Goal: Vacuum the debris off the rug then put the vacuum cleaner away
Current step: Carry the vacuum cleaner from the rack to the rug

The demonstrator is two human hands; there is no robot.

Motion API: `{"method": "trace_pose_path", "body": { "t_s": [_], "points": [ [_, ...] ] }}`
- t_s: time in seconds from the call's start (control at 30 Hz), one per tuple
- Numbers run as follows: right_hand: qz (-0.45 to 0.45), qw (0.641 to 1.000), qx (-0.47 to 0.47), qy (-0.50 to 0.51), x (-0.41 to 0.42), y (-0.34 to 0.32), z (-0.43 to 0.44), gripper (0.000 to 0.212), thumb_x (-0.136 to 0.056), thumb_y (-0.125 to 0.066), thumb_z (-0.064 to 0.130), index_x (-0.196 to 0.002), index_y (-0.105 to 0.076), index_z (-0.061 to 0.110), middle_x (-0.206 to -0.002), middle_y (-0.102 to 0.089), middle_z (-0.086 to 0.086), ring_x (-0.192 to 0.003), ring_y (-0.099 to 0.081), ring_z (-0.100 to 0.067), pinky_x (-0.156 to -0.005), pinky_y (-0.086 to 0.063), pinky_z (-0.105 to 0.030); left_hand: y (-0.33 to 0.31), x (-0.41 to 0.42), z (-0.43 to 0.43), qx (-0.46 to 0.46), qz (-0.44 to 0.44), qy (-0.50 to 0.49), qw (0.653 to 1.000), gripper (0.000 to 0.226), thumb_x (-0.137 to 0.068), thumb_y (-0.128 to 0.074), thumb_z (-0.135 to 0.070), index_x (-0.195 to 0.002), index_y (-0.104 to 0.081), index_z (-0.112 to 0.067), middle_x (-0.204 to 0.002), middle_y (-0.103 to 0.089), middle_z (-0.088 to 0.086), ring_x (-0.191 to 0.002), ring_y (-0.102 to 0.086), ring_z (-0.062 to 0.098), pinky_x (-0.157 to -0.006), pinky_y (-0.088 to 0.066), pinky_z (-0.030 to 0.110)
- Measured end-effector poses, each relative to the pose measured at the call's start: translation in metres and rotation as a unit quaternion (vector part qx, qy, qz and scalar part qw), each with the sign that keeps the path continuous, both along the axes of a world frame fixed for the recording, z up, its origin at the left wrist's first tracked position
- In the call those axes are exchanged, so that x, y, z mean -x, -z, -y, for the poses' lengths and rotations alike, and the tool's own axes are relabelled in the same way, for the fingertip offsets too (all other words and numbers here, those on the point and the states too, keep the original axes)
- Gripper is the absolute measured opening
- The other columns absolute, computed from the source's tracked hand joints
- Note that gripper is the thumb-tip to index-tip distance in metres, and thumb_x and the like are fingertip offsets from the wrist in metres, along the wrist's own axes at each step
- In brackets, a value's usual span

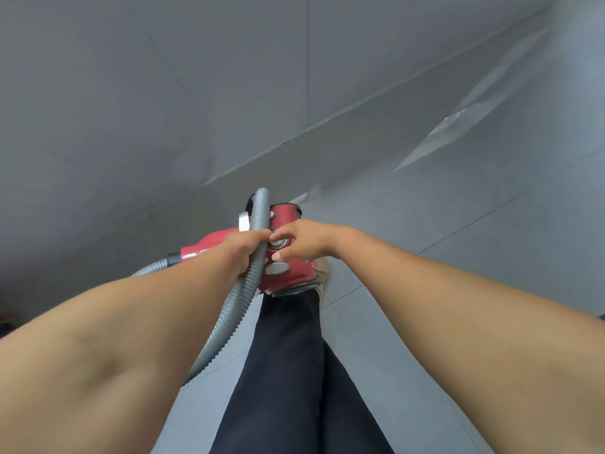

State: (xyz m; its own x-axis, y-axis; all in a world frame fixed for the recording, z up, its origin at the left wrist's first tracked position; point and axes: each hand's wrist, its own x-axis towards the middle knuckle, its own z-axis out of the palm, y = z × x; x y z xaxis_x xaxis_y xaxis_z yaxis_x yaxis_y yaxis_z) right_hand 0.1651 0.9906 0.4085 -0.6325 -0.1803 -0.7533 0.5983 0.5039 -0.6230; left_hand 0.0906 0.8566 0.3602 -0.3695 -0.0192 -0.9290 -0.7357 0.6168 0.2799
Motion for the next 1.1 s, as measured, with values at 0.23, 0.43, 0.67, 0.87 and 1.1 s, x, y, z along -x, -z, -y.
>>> {"method": "trace_pose_path", "body": {
  "t_s": [0.23, 0.43, 0.67, 0.87, 1.1],
  "points": [
    [0.024, 0.992, -0.043, 0.113, -0.031, -0.022, -0.145, 0.053, -0.093, -0.063, 0.028, -0.143, -0.046, 0.021, -0.147, -0.042, -0.002, -0.132, -0.043, -0.023, -0.095, -0.040, -0.030, -0.014, 0.002, -0.134, -0.020, -0.001, 0.089, 0.996, 0.041, -0.074, -0.077, -0.020, -0.105, -0.058, -0.002, -0.079, -0.060, 0.011, -0.058, -0.058, 0.022, -0.042, -0.047, 0.025],
    [0.039, 0.985, -0.078, 0.150, -0.066, -0.010, -0.274, 0.055, -0.095, -0.061, 0.023, -0.145, -0.043, 0.015, -0.150, -0.042, -0.002, -0.138, -0.039, -0.018, -0.112, -0.029, -0.029, -0.007, -0.005, -0.252, 0.002, -0.032, 0.152, 0.988, 0.041, -0.074, -0.077, -0.018, -0.104, -0.056, 0.001, -0.077, -0.057, 0.012, -0.057, -0.056, 0.022, -0.045, -0.045, 0.027],
    [0.058, 0.981, -0.080, 0.167, -0.114, 0.014, -0.422, 0.055, -0.093, -0.064, 0.024, -0.144, -0.044, 0.019, -0.148, -0.045, 0.002, -0.135, -0.043, -0.016, -0.110, -0.032, -0.028, 0.003, -0.032, -0.384, 0.030, -0.044, 0.173, 0.983, 0.051, -0.074, -0.079, -0.013, -0.111, -0.050, 0.005, -0.078, -0.054, 0.013, -0.049, -0.053, 0.022, -0.028, -0.039, 0.019],
    [0.057, 0.983, -0.089, 0.153, -0.120, 0.034, -0.534, 0.053, -0.094, -0.063, 0.021, -0.143, -0.045, 0.016, -0.143, -0.051, 0.000, -0.129, -0.048, -0.016, -0.099, -0.033, -0.022, 0.032, -0.033, -0.473, 0.061, -0.042, 0.185, 0.980, 0.070, -0.062, -0.087, -0.029, -0.116, -0.054, 0.001, -0.096, -0.067, 0.016, -0.065, -0.064, 0.026, -0.047, -0.050, 0.029],
    [0.071, 0.991, -0.098, 0.061, -0.047, 0.076, -0.617, 0.056, -0.094, -0.062, 0.023, -0.145, -0.040, 0.015, -0.142, -0.051, -0.003, -0.129, -0.048, -0.020, -0.096, -0.035, -0.023, 0.069, -0.017, -0.572, 0.033, 0.009, 0.118, 0.992, 0.059, -0.071, -0.084, -0.021, -0.115, -0.055, 0.005, -0.092, -0.063, 0.016, -0.049, -0.060, 0.021, -0.034, -0.044, 0.021]
  ]
}}
